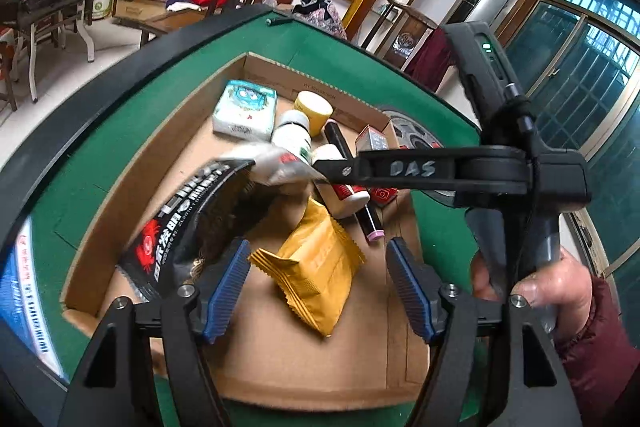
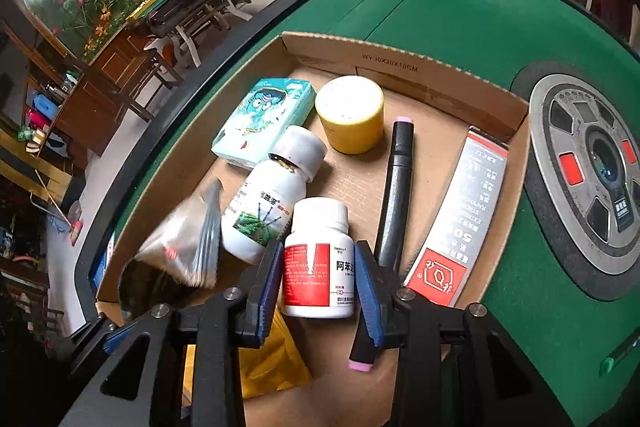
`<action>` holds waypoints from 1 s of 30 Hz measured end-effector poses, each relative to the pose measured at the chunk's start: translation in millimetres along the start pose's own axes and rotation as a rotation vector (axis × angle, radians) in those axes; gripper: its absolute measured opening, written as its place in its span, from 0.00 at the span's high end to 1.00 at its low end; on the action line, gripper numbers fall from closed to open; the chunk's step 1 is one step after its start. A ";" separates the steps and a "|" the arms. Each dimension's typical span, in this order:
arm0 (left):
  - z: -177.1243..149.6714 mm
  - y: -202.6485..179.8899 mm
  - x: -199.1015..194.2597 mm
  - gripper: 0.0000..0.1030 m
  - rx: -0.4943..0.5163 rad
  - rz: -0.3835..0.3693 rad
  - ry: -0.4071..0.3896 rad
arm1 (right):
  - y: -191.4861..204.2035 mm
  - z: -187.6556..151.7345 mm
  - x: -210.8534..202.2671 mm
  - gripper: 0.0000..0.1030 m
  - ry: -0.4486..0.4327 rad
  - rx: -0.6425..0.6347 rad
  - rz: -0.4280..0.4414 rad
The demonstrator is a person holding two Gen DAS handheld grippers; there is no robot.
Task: Organize objects
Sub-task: 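Open the left gripper over the tray while the right gripper lowers the bottle in and releases, then grasp the green-capped black marker with the left gripper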
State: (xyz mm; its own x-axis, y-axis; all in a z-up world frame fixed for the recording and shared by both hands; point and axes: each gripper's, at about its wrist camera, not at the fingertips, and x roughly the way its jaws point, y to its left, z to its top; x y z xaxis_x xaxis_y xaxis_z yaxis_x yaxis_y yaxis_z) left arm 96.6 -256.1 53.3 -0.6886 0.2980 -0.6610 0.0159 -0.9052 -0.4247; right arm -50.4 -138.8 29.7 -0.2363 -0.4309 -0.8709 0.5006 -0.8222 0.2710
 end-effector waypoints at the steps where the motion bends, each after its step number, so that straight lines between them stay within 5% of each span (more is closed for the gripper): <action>1: 0.1 -0.1 -4.4 0.27 0.005 0.002 -0.009 | -1.0 0.3 -8.8 0.51 -0.021 0.000 0.005; 8: 1.4 0.4 -25.4 0.17 -0.006 -0.013 -0.051 | -21.3 -17.4 -87.5 0.16 -0.226 0.000 -0.083; 15: 4.9 6.1 -44.7 0.17 -0.067 -0.028 -0.099 | -78.6 -61.4 -138.5 0.11 -0.337 0.095 -0.198; 19: 3.2 -1.3 -41.0 0.17 -0.041 -0.107 -0.032 | -122.1 -86.8 -151.9 0.11 -0.354 0.202 -0.229; 25: 9.8 7.4 9.1 0.17 -0.088 -0.055 0.173 | -153.3 -110.7 -162.2 0.11 -0.368 0.299 -0.195; 30: 35.3 9.9 29.9 0.17 -0.113 0.000 0.132 | -162.5 -120.4 -167.6 0.11 -0.390 0.335 -0.185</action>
State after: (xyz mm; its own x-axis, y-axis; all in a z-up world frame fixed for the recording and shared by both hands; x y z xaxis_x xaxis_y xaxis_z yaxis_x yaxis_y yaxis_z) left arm 50.6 -266.9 51.2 -0.5878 0.3419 -0.7332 0.1025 -0.8675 -0.4867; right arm 8.1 111.8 82.2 -0.6185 -0.3215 -0.7170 0.1438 -0.9434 0.2989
